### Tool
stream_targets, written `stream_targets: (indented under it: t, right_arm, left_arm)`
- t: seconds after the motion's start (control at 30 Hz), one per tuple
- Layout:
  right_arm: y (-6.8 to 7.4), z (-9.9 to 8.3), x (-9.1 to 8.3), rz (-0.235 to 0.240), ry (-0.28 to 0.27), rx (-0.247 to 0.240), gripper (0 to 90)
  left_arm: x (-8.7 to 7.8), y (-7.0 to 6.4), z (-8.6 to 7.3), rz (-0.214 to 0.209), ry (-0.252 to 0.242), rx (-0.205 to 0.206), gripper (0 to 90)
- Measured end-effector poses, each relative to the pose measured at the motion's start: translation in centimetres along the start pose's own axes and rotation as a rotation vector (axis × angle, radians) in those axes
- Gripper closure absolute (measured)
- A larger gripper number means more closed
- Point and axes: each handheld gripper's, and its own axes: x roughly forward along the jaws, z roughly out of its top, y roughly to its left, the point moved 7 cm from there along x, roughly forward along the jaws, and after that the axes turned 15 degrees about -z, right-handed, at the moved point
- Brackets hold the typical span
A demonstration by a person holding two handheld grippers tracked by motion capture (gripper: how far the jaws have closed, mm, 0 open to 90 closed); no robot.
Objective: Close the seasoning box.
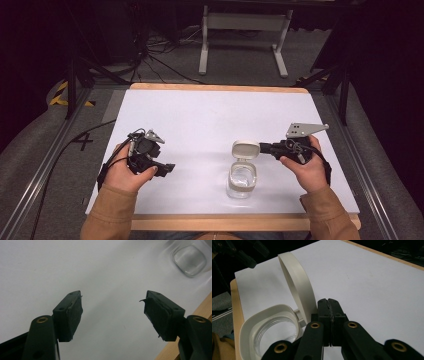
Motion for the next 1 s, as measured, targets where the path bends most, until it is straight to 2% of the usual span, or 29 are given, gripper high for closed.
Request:
stream_targets:
  t: [0.27, 0.63, 0.7, 0.77, 1.0]
  right_arm:
    - [0.5, 0.1, -0.5, 0.012, 0.001, -0.026, 90.0]
    - [1.6, 0.1, -1.4, 0.032, 0.009, -0.070, 90.0]
    - [1.7, 0.0, -1.4, 0.039, 0.011, -0.075, 90.0]
    - [2.1, -0.4, -1.4, 0.069, 0.031, -0.102, 90.0]
    - [2.3, -0.5, -1.8, 0.077, 0.035, -0.098, 89.5]
  left_arm:
    - [0.1, 0.0, 0.2, -0.005, 0.002, 0.002, 31.2]
    - [0.6, -0.2, 1.0, -0.012, 0.010, 0.026, 31.2]
    - [0.7, -0.2, 1.1, -0.016, 0.006, 0.026, 31.2]
    - [0.9, -0.3, 1.3, -0.021, 0.010, 0.036, 31.1]
    - [1.0, -0.4, 1.6, -0.029, 0.022, 0.041, 31.2]
